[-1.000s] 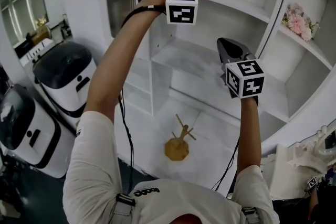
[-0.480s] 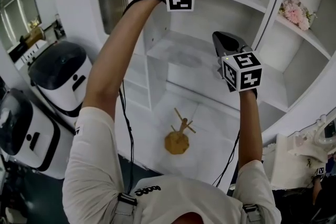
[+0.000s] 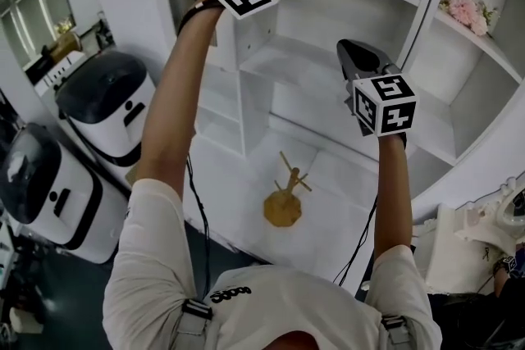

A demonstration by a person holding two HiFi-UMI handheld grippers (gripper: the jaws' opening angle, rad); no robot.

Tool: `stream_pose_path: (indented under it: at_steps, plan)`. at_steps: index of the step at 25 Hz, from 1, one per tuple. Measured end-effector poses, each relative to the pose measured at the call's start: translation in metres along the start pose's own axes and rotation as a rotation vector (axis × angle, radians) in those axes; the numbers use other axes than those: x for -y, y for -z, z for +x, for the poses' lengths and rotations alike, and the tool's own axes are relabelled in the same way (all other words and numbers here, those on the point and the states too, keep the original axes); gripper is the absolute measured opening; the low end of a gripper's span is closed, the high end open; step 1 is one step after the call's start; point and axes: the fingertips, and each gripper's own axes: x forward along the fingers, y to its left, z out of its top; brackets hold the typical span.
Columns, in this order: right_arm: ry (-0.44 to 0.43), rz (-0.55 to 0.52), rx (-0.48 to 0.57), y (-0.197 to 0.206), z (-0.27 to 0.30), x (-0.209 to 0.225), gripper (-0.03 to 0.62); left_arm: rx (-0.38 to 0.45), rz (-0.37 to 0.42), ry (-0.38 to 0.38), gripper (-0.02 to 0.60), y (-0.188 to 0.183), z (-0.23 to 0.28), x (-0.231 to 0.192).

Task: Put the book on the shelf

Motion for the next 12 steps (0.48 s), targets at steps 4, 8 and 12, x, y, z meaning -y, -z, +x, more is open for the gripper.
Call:
stream_pose_path:
  at_steps: [4, 8, 12]
  plan:
    - [-0.005, -0.030, 0.002, 0.003, -0.011, -0.006, 0.014, 0.086, -0.111, -0.062, 0.377, -0.001, -0.037, 0.012]
    - [0.003, -0.075, -0.016, 0.010, -0.024, -0.003, 0.014, 0.161, -0.223, -0.047, 0.291, -0.004, -0.059, 0.033]
    - [0.005, -0.053, -0.004, 0.014, -0.035, -0.003, 0.014, 0.232, -0.382, 0.011, 0.110, -0.005, -0.078, 0.071]
